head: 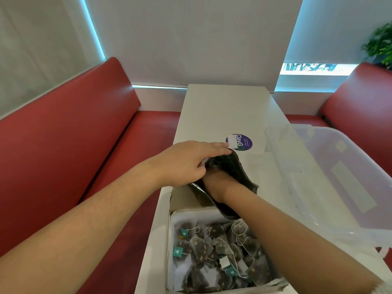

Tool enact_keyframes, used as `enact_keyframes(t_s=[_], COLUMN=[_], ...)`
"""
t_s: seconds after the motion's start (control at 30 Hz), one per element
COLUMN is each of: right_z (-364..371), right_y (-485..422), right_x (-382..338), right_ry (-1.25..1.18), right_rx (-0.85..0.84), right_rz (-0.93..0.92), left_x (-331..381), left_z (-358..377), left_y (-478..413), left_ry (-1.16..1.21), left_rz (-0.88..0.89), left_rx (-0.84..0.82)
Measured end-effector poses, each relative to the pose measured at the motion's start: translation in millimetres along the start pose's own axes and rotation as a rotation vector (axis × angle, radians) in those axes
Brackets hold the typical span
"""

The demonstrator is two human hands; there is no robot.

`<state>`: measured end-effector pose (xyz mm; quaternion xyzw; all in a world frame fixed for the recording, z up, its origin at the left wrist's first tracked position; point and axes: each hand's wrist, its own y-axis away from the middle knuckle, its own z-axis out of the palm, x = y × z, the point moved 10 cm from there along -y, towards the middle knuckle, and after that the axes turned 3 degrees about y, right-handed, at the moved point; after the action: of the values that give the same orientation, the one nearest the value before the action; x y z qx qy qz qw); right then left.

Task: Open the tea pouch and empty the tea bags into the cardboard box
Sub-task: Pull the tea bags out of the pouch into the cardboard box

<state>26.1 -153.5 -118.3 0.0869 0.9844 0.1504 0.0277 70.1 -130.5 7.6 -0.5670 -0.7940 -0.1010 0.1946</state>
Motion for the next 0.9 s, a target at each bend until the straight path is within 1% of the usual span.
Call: enact_keyframes(t_s=[0.07,0.17,0.27,0.33,0.4,0.47,0.53,0.63,0.73,0.77,0.8,0.9], right_z=[-9,-39,-61,-67,-65,-52,-27,17,43,44,38,-4], right_y=[21,74,128,160,185,197,193,172,163,164,167,177], right_x=[6,10,12,12,7,-1,-7,-7,-5,-4,-3,4], right_ry=[-0.017,-0.146,-0.196,-0.285,-0.352,-0.365,-0.316,-0.278,-0.189,-0.171,-0.175,-0.304], right_rx=[0.035,0.281,0.506,0.590,0.632,0.633,0.581,0.391,0.187,0.165,0.175,0.367], right_rz=[-0.018,-0.141,-0.224,-0.273,-0.322,-0.361,-0.383,-0.358,-0.326,-0.329,-0.325,-0.314], left_x=[-2,-5,-3,-1,0,2,2,3,4,4,4,4], left_z=[-1,-2,-1,1,3,4,5,6,7,7,8,7], left_y=[0,1,3,3,3,3,2,2,2,2,3,3], left_ry=[0.003,-0.004,-0.008,-0.016,-0.016,-0.012,-0.013,-0.027,-0.037,-0.041,-0.045,-0.056], left_rz=[-0.003,-0.017,-0.028,-0.025,-0.024,-0.031,-0.033,-0.033,-0.038,-0.037,-0.036,-0.035], left_rx=[0.003,0.007,0.002,-0.001,-0.004,-0.005,-0.003,-0.004,-0.008,-0.010,-0.012,-0.007])
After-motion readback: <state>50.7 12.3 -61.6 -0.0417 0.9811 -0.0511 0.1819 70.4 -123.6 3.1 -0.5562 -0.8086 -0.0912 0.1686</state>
